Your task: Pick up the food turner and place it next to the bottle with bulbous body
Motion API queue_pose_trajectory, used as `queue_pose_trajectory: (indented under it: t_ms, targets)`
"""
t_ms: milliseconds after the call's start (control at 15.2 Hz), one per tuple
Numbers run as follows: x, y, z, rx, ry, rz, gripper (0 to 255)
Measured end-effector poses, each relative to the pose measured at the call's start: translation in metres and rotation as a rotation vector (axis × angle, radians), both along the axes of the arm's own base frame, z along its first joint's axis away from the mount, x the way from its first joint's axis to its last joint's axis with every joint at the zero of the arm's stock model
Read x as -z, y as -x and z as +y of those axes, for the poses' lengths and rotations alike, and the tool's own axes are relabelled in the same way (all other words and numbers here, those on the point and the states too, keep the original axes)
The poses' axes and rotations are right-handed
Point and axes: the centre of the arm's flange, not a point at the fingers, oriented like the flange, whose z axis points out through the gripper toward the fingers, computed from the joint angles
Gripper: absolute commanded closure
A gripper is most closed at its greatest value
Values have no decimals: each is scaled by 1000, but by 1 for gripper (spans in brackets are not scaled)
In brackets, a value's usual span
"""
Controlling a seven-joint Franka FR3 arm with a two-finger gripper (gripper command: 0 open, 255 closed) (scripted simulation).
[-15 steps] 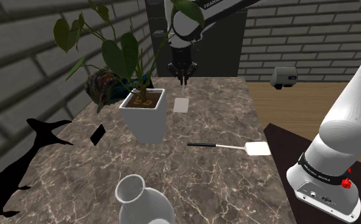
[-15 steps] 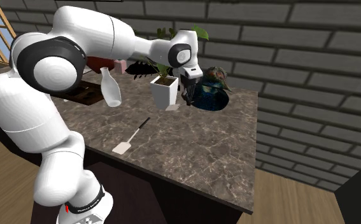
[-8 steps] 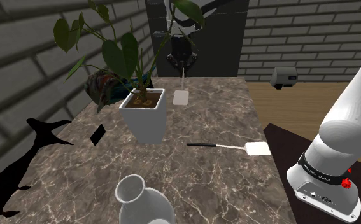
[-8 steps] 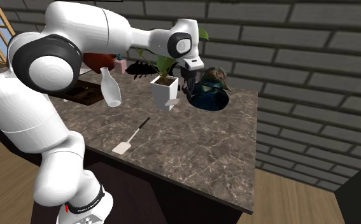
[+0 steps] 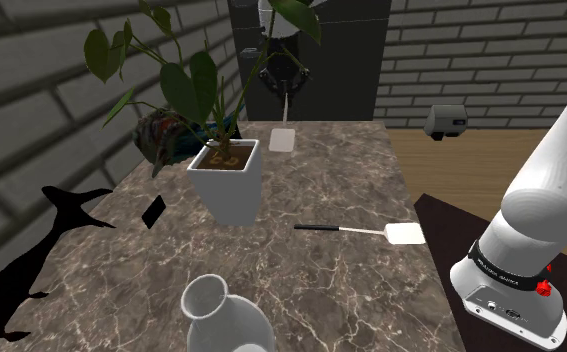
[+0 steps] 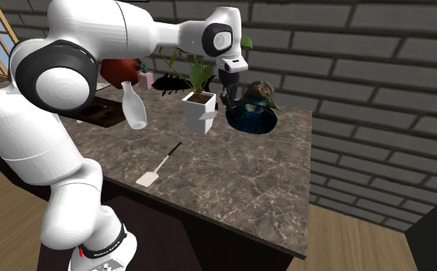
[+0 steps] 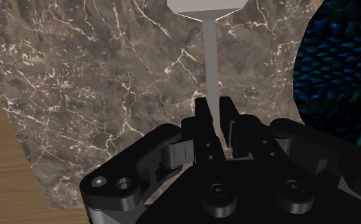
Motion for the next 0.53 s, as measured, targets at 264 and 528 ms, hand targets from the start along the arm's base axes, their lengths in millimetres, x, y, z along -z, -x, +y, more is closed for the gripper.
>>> queue_pose_trajectory:
  t_ms: [264,528]
  targets:
    - [-23,0,-1,0,0,0,255]
    - [-43,0,1,0,0,0,255]
